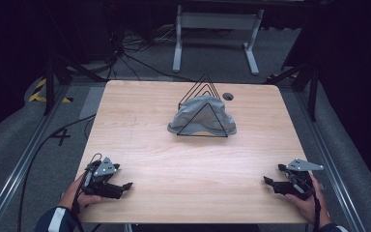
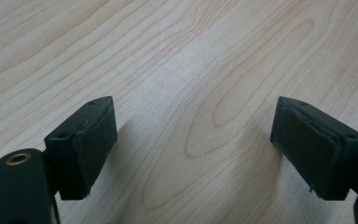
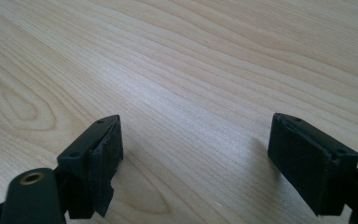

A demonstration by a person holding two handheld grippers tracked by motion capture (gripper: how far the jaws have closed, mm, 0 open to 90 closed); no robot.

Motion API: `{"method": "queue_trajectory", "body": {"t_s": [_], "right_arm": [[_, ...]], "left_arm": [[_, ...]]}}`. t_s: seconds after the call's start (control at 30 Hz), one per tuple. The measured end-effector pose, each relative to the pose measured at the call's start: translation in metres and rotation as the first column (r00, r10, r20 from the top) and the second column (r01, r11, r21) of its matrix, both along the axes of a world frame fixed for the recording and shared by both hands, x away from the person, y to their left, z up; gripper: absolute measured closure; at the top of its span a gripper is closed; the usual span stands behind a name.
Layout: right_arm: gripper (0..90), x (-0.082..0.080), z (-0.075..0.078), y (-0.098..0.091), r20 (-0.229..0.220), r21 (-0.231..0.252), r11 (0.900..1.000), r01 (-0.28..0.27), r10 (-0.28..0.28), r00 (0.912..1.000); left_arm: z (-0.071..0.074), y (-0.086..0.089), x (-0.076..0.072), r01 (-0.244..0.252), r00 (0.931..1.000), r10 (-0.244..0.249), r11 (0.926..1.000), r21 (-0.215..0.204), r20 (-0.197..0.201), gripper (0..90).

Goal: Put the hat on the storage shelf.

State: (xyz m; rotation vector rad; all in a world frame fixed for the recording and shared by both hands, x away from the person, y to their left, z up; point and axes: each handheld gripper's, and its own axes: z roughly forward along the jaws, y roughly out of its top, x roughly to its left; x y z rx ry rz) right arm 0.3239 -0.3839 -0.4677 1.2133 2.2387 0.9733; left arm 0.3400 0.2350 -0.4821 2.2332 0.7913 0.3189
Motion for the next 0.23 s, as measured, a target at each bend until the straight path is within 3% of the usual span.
{"method": "queue_trajectory", "body": {"t_s": [0.23], "right_arm": [[18.4,0.0000,0.0000,0.0000,0.000,0.000,1.0000,0.001,-0.001,1.0000]], "left_arm": [[-0.0001,-0.0007,0.0004,0.002,1.0000,-0.002,1.0000,-0.002,-0.006,14.1]]}}
